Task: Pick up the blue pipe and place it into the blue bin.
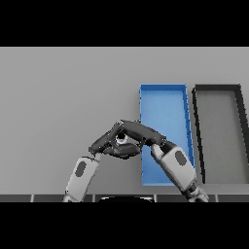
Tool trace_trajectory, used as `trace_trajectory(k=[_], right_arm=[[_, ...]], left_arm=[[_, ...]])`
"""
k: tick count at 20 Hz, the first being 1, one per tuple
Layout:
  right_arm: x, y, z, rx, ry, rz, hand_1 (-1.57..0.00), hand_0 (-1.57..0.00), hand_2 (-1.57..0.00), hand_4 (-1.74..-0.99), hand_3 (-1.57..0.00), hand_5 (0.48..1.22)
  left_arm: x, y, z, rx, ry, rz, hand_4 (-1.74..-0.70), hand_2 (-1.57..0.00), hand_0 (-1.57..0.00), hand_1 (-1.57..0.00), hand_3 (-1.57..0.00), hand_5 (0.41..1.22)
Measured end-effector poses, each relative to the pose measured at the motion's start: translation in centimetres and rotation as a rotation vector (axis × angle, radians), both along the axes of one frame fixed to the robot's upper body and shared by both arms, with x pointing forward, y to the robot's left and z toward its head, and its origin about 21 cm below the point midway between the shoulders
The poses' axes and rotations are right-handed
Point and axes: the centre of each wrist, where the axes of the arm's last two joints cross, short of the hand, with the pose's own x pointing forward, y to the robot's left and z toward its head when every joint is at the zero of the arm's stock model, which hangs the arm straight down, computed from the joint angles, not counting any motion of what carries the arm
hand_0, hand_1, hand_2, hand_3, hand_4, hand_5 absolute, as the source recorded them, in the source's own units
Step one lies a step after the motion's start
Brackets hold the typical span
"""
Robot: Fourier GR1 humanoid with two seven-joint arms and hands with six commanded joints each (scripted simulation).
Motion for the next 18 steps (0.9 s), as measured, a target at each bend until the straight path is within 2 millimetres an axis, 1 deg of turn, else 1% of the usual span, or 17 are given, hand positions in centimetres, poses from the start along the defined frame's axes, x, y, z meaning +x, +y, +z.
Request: trace_trajectory(k=[1, 2, 4, 5, 6, 8, 9, 10, 11, 13, 14, 15, 16, 17, 18], right_arm=[[-0.1, 0.0, 0.6, 0.009, 0.006, 0.0, -1.57, -1.57, -1.57, -1.741, -1.57, 1.221], [-0.1, 0.0, 1.5, 0.035, 0.028, 0.0, -1.57, -1.57, -1.57, -1.741, -1.57, 1.221], [0.1, 0.0, 3.7, 0.045, 0.061, -0.002, -1.57, -1.57, -1.57, -1.741, -1.57, 1.221], [0.8, -0.2, 4.8, 0.063, 0.074, -0.002, -1.57, -1.57, -1.57, -1.741, -1.57, 1.221], [1.2, -0.4, 5.9, 0.072, 0.071, -0.007, -1.57, -1.57, -1.57, -1.741, -1.57, 1.221], [1.8, -0.8, 9.1, 0.135, 0.034, 0.042, -1.57, -1.57, -1.57, -1.741, -1.57, 1.221], [2.2, -1.0, 10.6, 0.181, 0.025, 0.047, -1.57, -1.57, -1.57, -1.741, -1.57, 1.221], [2.6, -1.2, 11.9, 0.21, -0.008, 0.005, -1.57, -1.57, -1.57, -1.741, -1.57, 1.221], [3.2, -2.0, 13.2, 0.248, -0.035, -0.061, -1.57, -1.57, -1.57, -1.741, -1.57, 1.221], [4.3, -3.3, 15.4, 0.255, -0.07, -0.191, -1.57, -1.57, -1.57, -1.741, -1.57, 1.221], [5.1, -4.1, 16.1, 0.256, -0.075, -0.234, -1.57, -1.57, -1.57, -1.741, -1.57, 1.221], [6.0, -5.0, 16.2, 0.247, -0.051, -0.289, -1.57, -1.57, -1.57, -1.741, -1.57, 1.221], [6.8, -5.7, 16.1, 0.242, -0.039, -0.329, -1.57, -1.57, -1.57, -1.741, -1.57, 1.221], [7.5, -6.9, 15.8, 0.234, -0.035, -0.38, -1.57, -1.57, -1.57, -1.741, -1.57, 1.221], [7.9, -7.6, 15.6, 0.223, -0.043, -0.402, -1.57, -1.57, -1.57, -1.741, -1.57, 1.221]], left_arm=[[-0.1, -0.3, 0.0, 0.003, 0.0, -0.003, -0.92, -0.02, -0.02, -0.02, -0.02, 0.474], [-0.1, 0.0, -0.1, 0.006, 0.0, -0.001, -0.91, -0.01, -0.02, -0.01, -0.01, 0.47], [-0.2, -0.3, -0.1, 0.002, 0.005, -0.006, -0.91, -0.01, -0.01, -0.01, -0.01, 0.456], [-0.1, -0.2, 0.1, -0.005, -0.004, 0.002, -0.91, -0.01, -0.01, -0.01, -0.01, 0.45], [-0.2, -0.6, 0.2, -0.004, -0.001, -0.003, -0.91, -0.01, -0.01, -0.01, 0.0, 0.445], [-0.3, -0.7, 0.2, -0.003, 0.007, -0.005, -0.91, 0.0, 0.0, 0.0, 0.0, 0.437], [-0.2, -0.3, 0.1, 0.009, 0.023, 0.0, -0.91, 0.0, 0.0, 0.0, 0.0, 0.435], [-0.4, -0.1, -0.1, 0.014, 0.022, 0.001, -0.9, 0.0, 0.0, 0.0, 0.0, 0.433], [-0.4, -0.3, 0.3, 0.021, 0.026, 0.007, -0.9, 0.0, 0.0, 0.0, 0.0, 0.432], [-0.4, 0.1, 0.3, 0.019, 0.026, 0.005, -0.89, 0.0, 0.0, 0.0, 0.0, 0.428], [-0.2, 0.3, 0.4, 0.032, 0.016, 0.009, -0.89, 0.0, 0.0, 0.0, 0.0, 0.425], [-0.4, 0.3, 0.3, 0.022, 0.017, 0.002, -0.89, 0.0, 0.0, 0.0, 0.0, 0.421], [-0.2, 0.2, 0.6, 0.02, 0.014, 0.007, -0.89, 0.0, 0.0, 0.0, 0.0, 0.415], [-0.5, 0.3, 0.1, 0.015, 0.019, -0.001, -0.89, 0.0, 0.0, 0.0, 0.0, 0.412], [-0.3, 0.6, 0.3, 0.03, 0.017, 0.008, -0.88, 0.0, 0.0, 0.0, 0.0, 0.411]])
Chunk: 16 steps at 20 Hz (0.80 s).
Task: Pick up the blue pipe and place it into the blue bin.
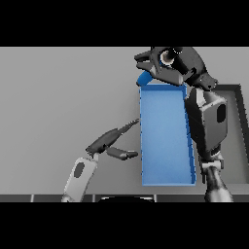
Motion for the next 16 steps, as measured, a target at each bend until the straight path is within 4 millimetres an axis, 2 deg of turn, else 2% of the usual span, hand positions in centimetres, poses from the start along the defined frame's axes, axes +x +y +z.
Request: trace_trajectory(k=[3, 6, 13, 16], right_arm=[[1.2, -3.9, -2.0, -0.036, 0.072, -0.121, -1.57, -1.57, -1.57, -1.741, -1.57, 1.221], [1.5, -6.3, -5.6, -0.026, 0.172, -0.199, -1.57, -1.57, -1.57, -1.741, -1.57, 1.221], [-0.2, -9.5, -13.7, -0.086, 0.381, -0.363, -1.57, -1.57, -1.57, -1.741, -1.57, 1.221], [-1.5, -10.2, -16.2, -0.117, 0.479, -0.446, -1.57, -1.57, -1.57, -1.741, -1.57, 1.221]], left_arm=[[0.2, -0.4, -0.1, 0.011, -0.018, 0.007, -0.87, 0.0, 0.0, 0.0, 0.0, 0.415], [-0.1, -0.3, 0.0, 0.009, -0.018, 0.002, -0.87, 0.0, 0.0, 0.0, 0.0, 0.419], [-0.5, 0.0, -0.3, -0.003, 0.008, 0.008, -0.88, 0.0, 0.0, 0.0, 0.0, 0.427], [-0.9, -0.4, -0.5, -0.005, 0.01, 0.0, -0.88, 0.0, 0.0, 0.0, 0.0, 0.425]])
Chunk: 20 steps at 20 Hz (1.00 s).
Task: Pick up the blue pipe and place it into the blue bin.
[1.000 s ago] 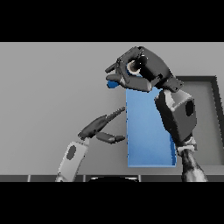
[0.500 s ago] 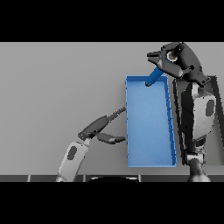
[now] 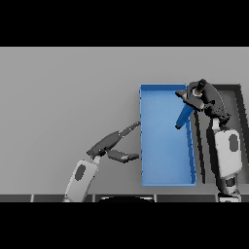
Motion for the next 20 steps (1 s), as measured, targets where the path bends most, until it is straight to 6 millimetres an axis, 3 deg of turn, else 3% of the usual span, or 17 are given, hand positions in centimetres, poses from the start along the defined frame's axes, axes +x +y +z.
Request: trace_trajectory(k=[2, 3, 7, 8, 10, 12, 15, 18, 20], right_arm=[[-0.7, -0.1, -1.3, -0.04, 0.059, -0.061, -1.57, -1.57, -1.57, -1.741, -1.52, 1.221], [-1.0, -0.2, -2.1, -0.048, 0.097, -0.09, -1.57, -1.57, -1.57, -1.741, -1.26, 1.221], [-1.6, 0.2, -4.2, -0.098, 0.221, -0.165, -1.55, -1.57, -1.57, -1.741, -0.85, 1.221], [-1.6, 0.3, -4.8, -0.114, 0.264, -0.195, -1.34, -1.46, -1.34, -1.678, -0.79, 1.221], [-1.8, 0.4, -5.2, -0.16, 0.342, -0.227, -0.85, -0.94, -0.86, -1.503, -0.5, 1.221], [-1.4, 0.8, -5.1, -0.208, 0.404, -0.213, -0.55, -0.6, -0.55, -1.337, -0.32, 1.221], [-1.3, 1.3, -5.3, -0.344, 0.467, -0.12, -0.28, -0.31, -0.28, -1.175, -0.16, 1.084], [-1.5, 1.4, -5.7, -0.442, 0.478, -0.06, -0.14, -0.16, -0.14, -1.083, -0.08, 0.934], [-1.1, 1.3, -5.3, -0.493, 0.481, -0.039, -0.09, -0.1, -0.09, -1.071, -0.05, 0.868]], left_arm=[[0.1, 0.1, 0.2, -0.01, -0.006, 0.0, -0.89, 0.0, 0.0, 0.0, 0.0, 0.422], [-0.3, 0.3, -0.1, -0.01, -0.007, -0.008, -0.89, 0.0, 0.0, 0.0, 0.0, 0.42], [-0.1, 0.0, 0.2, 0.0, -0.009, 0.002, -0.88, 0.0, 0.0, 0.0, 0.0, 0.421], [0.1, 0.3, 0.4, 0.006, -0.015, 0.005, -0.88, 0.0, 0.0, 0.0, 0.0, 0.421], [0.0, 0.5, 0.2, 0.006, -0.018, 0.003, -0.88, 0.0, 0.0, 0.0, 0.0, 0.422], [0.3, 0.2, 0.4, 0.015, -0.011, 0.008, -0.88, 0.0, 0.0, 0.0, 0.0, 0.427], [0.0, 0.3, 0.3, 0.004, -0.009, 0.007, -0.88, 0.0, 0.0, 0.0, 0.0, 0.429], [-0.1, 0.0, 0.3, 0.007, -0.003, 0.0, -0.89, 0.0, 0.0, 0.0, 0.0, 0.428], [-0.1, 0.5, 0.3, 0.005, -0.01, 0.0, -0.89, 0.0, 0.0, 0.0, 0.0, 0.426]])
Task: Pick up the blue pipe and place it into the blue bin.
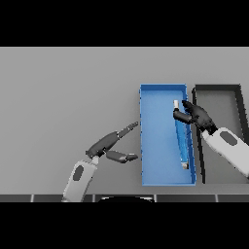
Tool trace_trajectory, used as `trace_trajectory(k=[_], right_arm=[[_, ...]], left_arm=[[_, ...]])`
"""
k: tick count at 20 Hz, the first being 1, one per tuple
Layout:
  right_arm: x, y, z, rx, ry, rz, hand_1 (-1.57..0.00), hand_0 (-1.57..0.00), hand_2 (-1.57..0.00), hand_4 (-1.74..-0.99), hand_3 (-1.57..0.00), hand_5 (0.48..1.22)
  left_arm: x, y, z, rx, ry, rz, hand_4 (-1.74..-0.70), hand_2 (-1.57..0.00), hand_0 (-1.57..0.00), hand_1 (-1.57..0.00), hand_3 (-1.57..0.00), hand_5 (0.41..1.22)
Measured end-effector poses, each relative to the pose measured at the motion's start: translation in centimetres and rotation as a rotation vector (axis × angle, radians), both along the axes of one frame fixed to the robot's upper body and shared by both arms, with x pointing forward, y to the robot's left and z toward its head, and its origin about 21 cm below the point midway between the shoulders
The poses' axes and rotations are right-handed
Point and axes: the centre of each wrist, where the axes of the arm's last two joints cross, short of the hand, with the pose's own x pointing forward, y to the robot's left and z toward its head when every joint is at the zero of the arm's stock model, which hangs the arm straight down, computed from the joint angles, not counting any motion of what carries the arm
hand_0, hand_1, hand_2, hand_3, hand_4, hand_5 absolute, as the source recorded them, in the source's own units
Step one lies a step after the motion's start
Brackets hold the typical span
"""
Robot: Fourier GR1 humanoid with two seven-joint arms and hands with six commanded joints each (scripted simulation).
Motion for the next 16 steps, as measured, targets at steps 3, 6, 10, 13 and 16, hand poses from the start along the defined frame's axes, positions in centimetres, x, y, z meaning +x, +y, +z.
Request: trace_trajectory(k=[3, 6, 10, 13, 16], right_arm=[[-0.03, 0.15, -0.5, -0.024, 0.014, 0.021, -0.05, -0.05, -0.05, -1.051, -0.03, 0.787], [-0.24, 0.14, -0.79, -0.064, 0.015, 0.045, -0.02, -0.03, -0.02, -1.036, -0.01, 0.713], [-0.05, -0.38, -0.82, -0.083, 0.005, 0.05, -0.01, -0.01, -0.01, -1.02, 0.0, 0.666], [-0.03, 0.01, -0.54, -0.078, 0.017, 0.074, -0.01, -0.01, -0.01, -1.022, 0.0, 0.658], [-0.06, -0.23, -0.57, -0.09, 0.012, 0.082, -0.01, -0.01, -0.01, -1.022, 0.0, 0.643]], left_arm=[[0.02, -0.13, 0.22, 0.001, 0.001, 0.003, -0.89, 0.0, 0.0, 0.0, 0.0, 0.428], [-0.27, -0.36, 0.09, 0.001, 0.003, 0.0, -0.89, 0.0, 0.0, 0.0, 0.0, 0.429], [-0.37, -0.13, -0.18, 0.004, 0.004, -0.003, -0.89, 0.0, 0.0, 0.0, 0.0, 0.431], [-0.13, -0.28, -0.14, 0.019, 0.0, 0.006, -0.88, 0.0, 0.0, 0.0, 0.0, 0.431], [0.4, -0.31, -0.43, 0.021, 0.002, 0.012, -0.88, 0.0, 0.0, 0.0, 0.0, 0.431]])
